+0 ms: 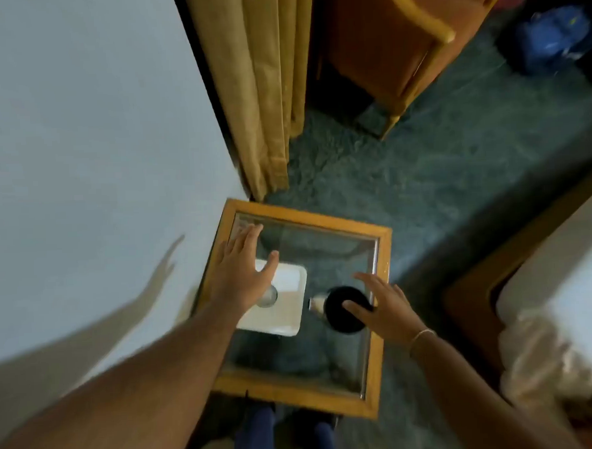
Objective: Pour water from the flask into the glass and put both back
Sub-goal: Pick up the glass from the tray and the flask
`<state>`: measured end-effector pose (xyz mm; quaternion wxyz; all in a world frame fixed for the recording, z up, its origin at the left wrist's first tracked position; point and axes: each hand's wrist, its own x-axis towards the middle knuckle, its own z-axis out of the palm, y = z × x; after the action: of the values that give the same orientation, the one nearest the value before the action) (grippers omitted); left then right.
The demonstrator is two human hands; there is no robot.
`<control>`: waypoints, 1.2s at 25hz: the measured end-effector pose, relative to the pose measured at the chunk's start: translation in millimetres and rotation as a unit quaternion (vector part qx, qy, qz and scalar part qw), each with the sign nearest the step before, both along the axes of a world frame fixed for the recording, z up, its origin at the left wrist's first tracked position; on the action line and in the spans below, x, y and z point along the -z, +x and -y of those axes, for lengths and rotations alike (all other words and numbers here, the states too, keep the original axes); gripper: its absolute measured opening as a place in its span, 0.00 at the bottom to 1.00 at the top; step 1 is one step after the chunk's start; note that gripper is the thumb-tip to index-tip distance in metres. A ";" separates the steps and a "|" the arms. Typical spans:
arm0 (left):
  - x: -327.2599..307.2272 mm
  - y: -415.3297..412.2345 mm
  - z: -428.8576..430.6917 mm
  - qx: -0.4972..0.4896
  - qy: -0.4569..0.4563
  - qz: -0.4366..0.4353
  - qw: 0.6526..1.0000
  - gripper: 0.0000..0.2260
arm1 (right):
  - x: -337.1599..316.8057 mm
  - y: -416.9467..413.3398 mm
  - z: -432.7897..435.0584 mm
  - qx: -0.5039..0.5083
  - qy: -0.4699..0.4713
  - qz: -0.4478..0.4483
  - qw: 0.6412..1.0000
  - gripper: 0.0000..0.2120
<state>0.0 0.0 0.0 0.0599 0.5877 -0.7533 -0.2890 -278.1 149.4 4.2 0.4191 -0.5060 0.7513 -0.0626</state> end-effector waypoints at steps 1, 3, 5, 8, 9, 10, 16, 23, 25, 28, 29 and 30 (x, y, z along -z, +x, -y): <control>29.6 8.7 -7.5 -0.029 0.028 -0.004 0.999 0.29 | 21.4 -3.5 -4.8 0.004 0.009 0.032 0.999 0.32; 80.7 25.4 -22.7 -0.087 0.079 -0.002 0.993 0.27 | 51.0 -15.6 -13.2 0.032 -0.009 0.105 0.994 0.28; 120.2 43.9 -38.0 -0.113 0.141 0.010 0.983 0.30 | 67.9 -31.1 -19.6 0.087 -0.027 0.147 0.985 0.26; 162.4 53.3 -51.1 -0.096 0.215 0.017 0.972 0.38 | 76.4 -44.7 -26.7 0.106 -0.037 0.159 0.981 0.28; 175.5 54.2 -53.4 -0.102 0.241 0.011 0.965 0.41 | 79.9 -46.5 -27.7 0.113 -0.024 0.179 0.977 0.30; 187.1 53.5 -56.3 -0.115 0.265 0.001 0.957 0.42 | 83.9 -47.5 -29.9 0.114 -0.003 0.200 0.973 0.32; 220.7 28.5 -54.7 -0.111 0.240 -0.082 0.961 0.40 | 93.6 -42.6 -45.8 0.059 0.068 0.270 0.959 0.30; 242.3 19.8 -54.2 -0.104 0.199 -0.124 0.967 0.36 | 108.6 4.2 -68.8 0.142 0.001 0.379 0.915 0.46; 245.1 18.7 -48.4 -0.088 0.176 -0.118 0.973 0.32 | 111.6 23.3 -71.4 0.184 -0.040 0.377 0.907 0.44; 244.1 18.7 -44.2 -0.072 0.155 -0.099 0.980 0.30 | 112.4 44.5 -62.8 0.255 -0.111 0.373 0.885 0.38; 241.6 18.1 -43.4 -0.072 0.154 -0.097 0.981 0.30 | 111.1 48.6 -56.9 0.275 -0.130 0.374 0.876 0.37; 237.7 16.6 -43.0 -0.075 0.156 -0.098 0.980 0.31 | 108.9 50.8 -51.7 0.291 -0.142 0.376 0.868 0.37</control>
<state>16.6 43.0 -237.7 0.0625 0.6133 -0.6434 -0.4538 -227.4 201.1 -104.7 0.5559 -0.2567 0.6332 -0.4733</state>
